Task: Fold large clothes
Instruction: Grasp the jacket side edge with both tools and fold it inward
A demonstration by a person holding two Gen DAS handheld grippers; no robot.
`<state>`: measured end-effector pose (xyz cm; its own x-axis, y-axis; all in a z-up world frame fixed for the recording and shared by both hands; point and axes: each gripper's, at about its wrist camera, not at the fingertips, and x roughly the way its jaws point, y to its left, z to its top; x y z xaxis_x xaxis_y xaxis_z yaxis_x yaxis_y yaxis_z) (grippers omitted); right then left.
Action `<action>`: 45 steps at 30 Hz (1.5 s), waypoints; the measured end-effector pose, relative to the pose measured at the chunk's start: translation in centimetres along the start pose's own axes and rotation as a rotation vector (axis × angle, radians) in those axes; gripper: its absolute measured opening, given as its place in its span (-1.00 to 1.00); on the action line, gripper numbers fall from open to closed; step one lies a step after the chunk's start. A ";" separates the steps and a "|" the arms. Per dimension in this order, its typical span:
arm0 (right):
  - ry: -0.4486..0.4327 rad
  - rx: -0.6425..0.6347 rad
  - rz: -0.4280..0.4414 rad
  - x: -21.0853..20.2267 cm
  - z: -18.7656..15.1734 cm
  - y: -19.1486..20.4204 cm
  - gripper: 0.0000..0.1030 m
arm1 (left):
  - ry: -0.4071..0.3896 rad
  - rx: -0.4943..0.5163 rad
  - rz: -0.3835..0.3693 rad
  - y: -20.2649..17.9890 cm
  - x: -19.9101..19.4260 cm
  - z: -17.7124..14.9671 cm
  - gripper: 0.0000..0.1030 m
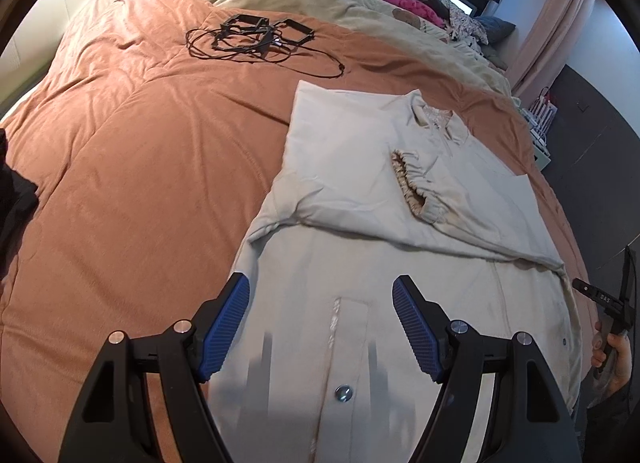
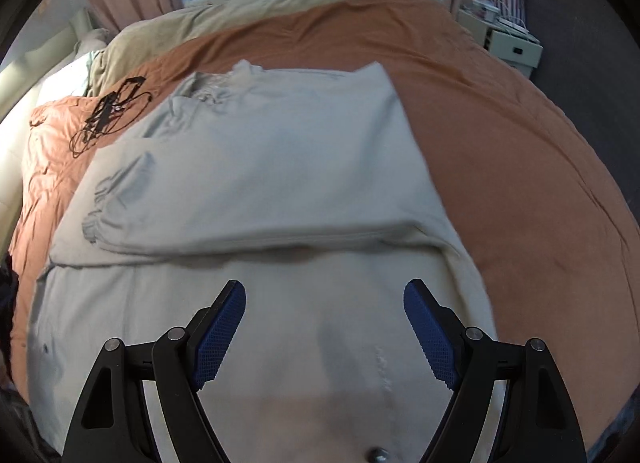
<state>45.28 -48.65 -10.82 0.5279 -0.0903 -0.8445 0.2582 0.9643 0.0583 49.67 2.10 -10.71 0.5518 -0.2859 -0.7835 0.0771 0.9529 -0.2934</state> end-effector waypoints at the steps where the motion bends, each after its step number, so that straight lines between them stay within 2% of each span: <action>1: 0.002 0.007 -0.006 -0.2 -0.6 -0.8 0.59 | 0.000 0.000 0.009 0.3 -0.3 -0.4 0.45; 7: -0.001 0.032 -0.033 -1.6 -4.1 -4.8 0.59 | 0.010 -0.014 0.046 2.2 -1.4 -2.7 0.45; 13: -0.006 0.086 -0.003 -2.7 -7.7 -8.2 0.55 | 0.024 -0.034 0.055 4.4 -2.2 -5.8 0.45; 18: 0.011 0.193 0.124 -2.6 -11.1 -11.3 0.27 | 0.052 -0.089 0.010 6.3 -2.0 -8.6 0.43; 19: 0.012 0.209 0.147 -2.5 -11.7 -11.5 0.24 | 0.054 -0.097 -0.002 6.5 -2.0 -9.1 0.38; 21: 0.023 0.244 0.201 -2.1 -12.8 -12.1 -0.01 | 0.068 -0.114 -0.028 6.8 -1.8 -10.0 0.17; 23: 0.024 0.271 0.230 -2.0 -14.0 -12.4 -0.10 | 0.085 -0.134 -0.063 6.9 -1.7 -10.8 0.07; 24: 0.020 0.281 0.248 -2.1 -14.3 -12.5 -0.11 | 0.091 -0.136 -0.074 6.9 -1.6 -11.1 0.01; 28: 0.018 0.319 0.329 -2.7 -15.7 -12.7 -0.11 | 0.110 -0.130 -0.126 6.3 -1.9 -12.4 0.00; 30: 0.021 0.336 0.358 -2.8 -16.4 -12.7 -0.13 | 0.123 -0.150 -0.171 6.3 -1.9 -13.2 -0.11; 32: 0.024 0.356 0.406 -2.9 -17.2 -12.9 -0.13 | 0.137 -0.175 -0.203 6.4 -1.9 -13.9 -0.12; 39: 0.039 0.387 0.629 -2.6 -20.4 -12.3 -0.13 | 0.168 -0.233 -0.350 6.1 -2.2 -15.7 -0.12; 41: 0.036 0.389 0.659 -2.5 -20.9 -11.9 -0.13 | 0.177 -0.232 -0.354 5.6 -1.9 -15.8 -0.12; 45: 0.042 0.412 0.660 -2.0 -21.0 -11.2 -0.13 | 0.171 -0.244 -0.331 4.9 -1.4 -15.8 -0.17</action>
<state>24.33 -54.08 -20.97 0.6476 0.4877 -0.5854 0.1854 0.6443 0.7419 36.22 5.58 -19.72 0.3839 -0.6033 -0.6990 0.0167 0.7614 -0.6481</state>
